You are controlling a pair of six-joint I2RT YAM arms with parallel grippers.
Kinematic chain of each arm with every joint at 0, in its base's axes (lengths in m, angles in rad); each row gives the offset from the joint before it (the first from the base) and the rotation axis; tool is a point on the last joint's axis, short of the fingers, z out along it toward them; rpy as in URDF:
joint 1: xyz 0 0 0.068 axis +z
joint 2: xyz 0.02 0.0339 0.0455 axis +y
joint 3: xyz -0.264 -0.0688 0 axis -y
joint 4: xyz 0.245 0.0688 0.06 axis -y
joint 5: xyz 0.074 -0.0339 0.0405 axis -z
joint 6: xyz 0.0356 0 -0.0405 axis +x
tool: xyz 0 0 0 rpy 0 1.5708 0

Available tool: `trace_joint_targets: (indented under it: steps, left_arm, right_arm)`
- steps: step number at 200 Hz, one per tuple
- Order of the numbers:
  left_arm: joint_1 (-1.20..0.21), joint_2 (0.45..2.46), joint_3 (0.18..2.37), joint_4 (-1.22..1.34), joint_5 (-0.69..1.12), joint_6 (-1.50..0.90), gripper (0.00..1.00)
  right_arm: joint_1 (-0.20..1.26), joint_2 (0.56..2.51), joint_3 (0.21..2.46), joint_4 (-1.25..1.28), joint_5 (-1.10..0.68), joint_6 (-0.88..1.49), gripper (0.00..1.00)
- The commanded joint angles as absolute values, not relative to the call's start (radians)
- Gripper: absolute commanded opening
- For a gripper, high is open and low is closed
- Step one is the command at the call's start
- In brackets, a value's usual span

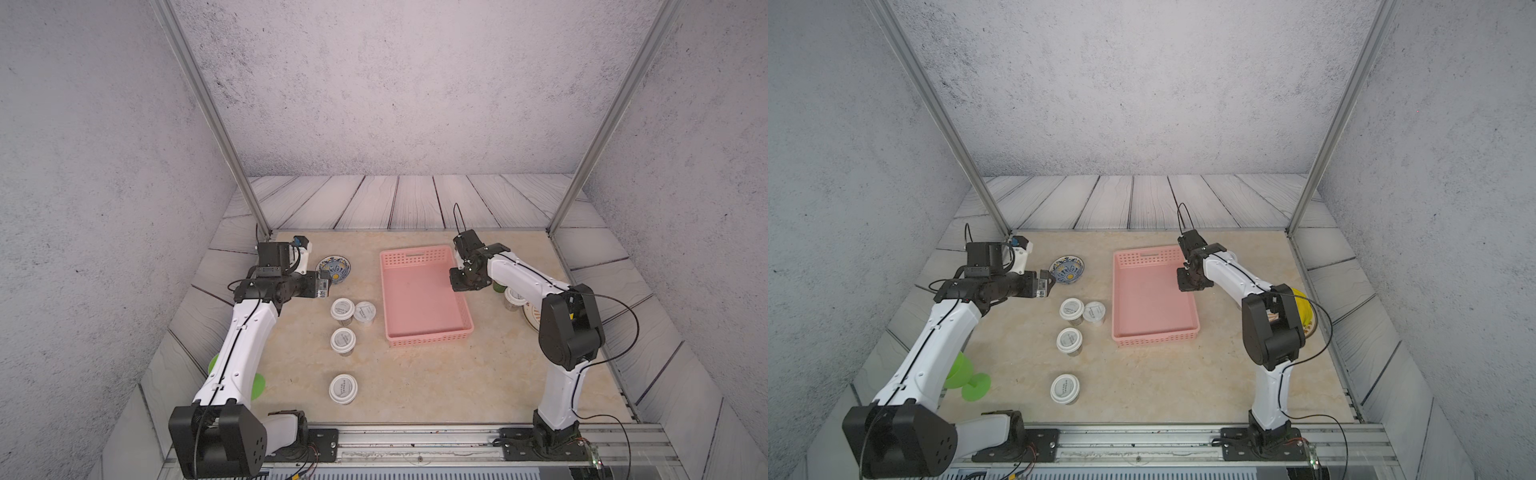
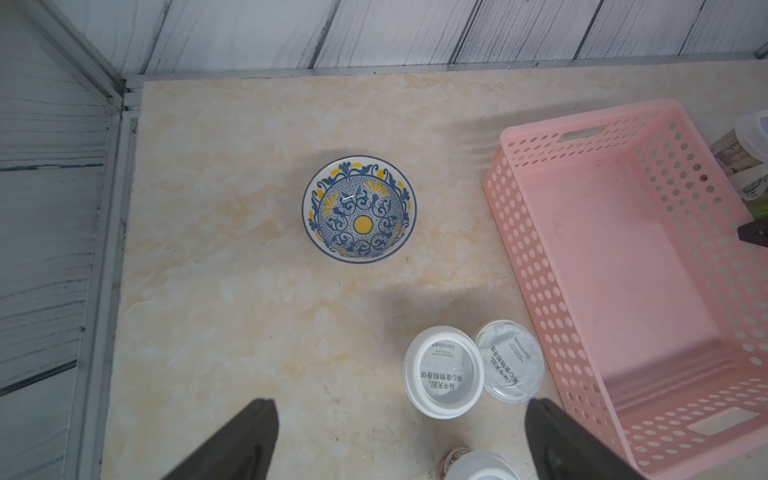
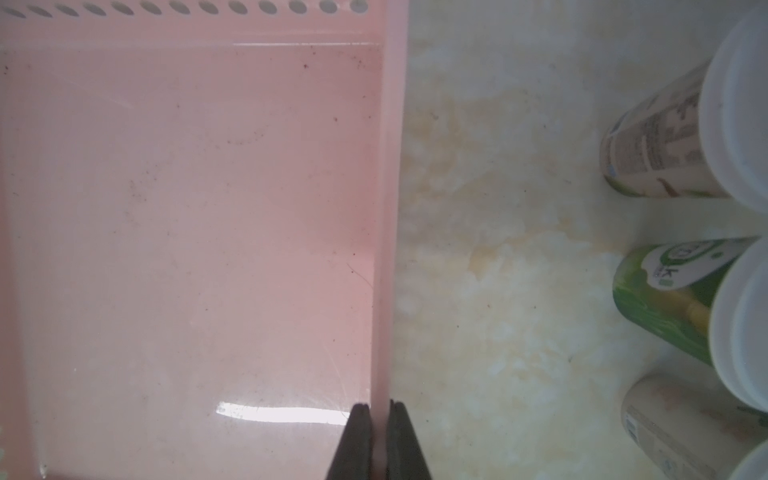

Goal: Put the yogurt in the basket
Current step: Move the basket to the center of the board.

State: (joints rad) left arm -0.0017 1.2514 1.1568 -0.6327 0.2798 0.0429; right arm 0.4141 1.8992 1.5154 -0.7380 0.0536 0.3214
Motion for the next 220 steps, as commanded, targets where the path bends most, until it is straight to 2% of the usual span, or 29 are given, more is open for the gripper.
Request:
trace_joint_targets:
  steps: [1, 54, 128, 149, 185, 220]
  left_arm:
    - [0.003, 1.271, 1.192, -0.668, 0.31, 0.084, 0.99]
    - [0.003, 1.28, 1.222, -0.736, 0.31, 0.12, 0.99]
    - [0.004, 1.284, 1.188, -0.778, 0.363, 0.148, 0.99]
    - [-0.004, 1.299, 1.183, -0.776, 0.379, 0.149, 0.99]
    - [-0.025, 1.302, 1.151, -0.761, 0.385, 0.173, 0.99]
    - [-0.041, 1.318, 1.129, -0.745, 0.361, 0.18, 0.98]
  right_arm:
    - [0.438, 1.828, 1.452, -0.725, 0.064, 0.392, 0.0]
    - [0.465, 1.721, 1.32, -0.67, 0.066, 0.445, 0.0]
    - [0.465, 1.678, 1.225, -0.611, 0.029, 0.489, 0.01]
    - [0.465, 1.695, 1.253, -0.653, 0.062, 0.481, 0.06]
    - [0.464, 1.661, 1.239, -0.645, 0.086, 0.462, 0.28]
    - [0.465, 1.609, 1.245, -0.672, 0.138, 0.442, 0.39]
